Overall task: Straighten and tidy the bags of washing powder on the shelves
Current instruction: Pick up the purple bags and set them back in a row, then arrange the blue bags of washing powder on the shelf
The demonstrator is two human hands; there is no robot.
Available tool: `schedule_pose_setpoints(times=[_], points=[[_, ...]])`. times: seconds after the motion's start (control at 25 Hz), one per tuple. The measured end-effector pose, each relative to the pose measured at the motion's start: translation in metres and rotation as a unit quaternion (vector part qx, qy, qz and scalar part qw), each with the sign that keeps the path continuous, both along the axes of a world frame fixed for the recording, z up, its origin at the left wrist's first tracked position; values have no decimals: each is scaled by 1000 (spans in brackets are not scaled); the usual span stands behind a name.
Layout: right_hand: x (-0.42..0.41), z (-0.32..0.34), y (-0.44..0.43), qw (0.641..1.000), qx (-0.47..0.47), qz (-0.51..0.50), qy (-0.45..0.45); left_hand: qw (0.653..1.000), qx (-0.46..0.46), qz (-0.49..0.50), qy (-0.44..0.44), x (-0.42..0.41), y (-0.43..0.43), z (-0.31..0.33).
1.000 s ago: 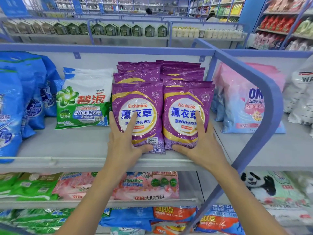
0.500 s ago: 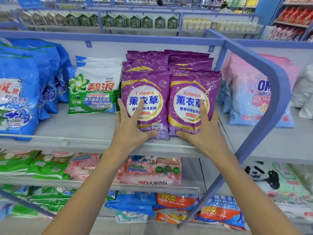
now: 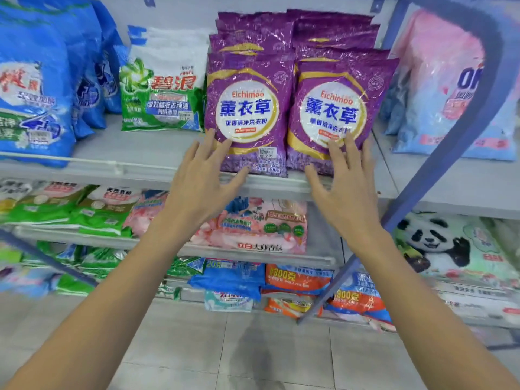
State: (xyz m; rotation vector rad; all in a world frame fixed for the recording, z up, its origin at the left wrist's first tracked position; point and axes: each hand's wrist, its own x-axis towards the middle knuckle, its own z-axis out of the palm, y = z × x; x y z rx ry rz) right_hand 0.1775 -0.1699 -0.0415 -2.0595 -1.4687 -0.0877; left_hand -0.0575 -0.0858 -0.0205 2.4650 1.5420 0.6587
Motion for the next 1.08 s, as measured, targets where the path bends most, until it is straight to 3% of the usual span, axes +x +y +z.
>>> schedule_pose_setpoints(times=[0.28,0.64,1.08], points=[[-47,-12,-46,999,-29,21,-30,999,-13,-2,50,-70,-57,-13],[-184,-50,-98,982,-111,148,-34,994,-76,39,64,-192,-134,-49],[-310,-39,-89,932,-159,325,-18,967,-126,208,75,-305,-193,-53]])
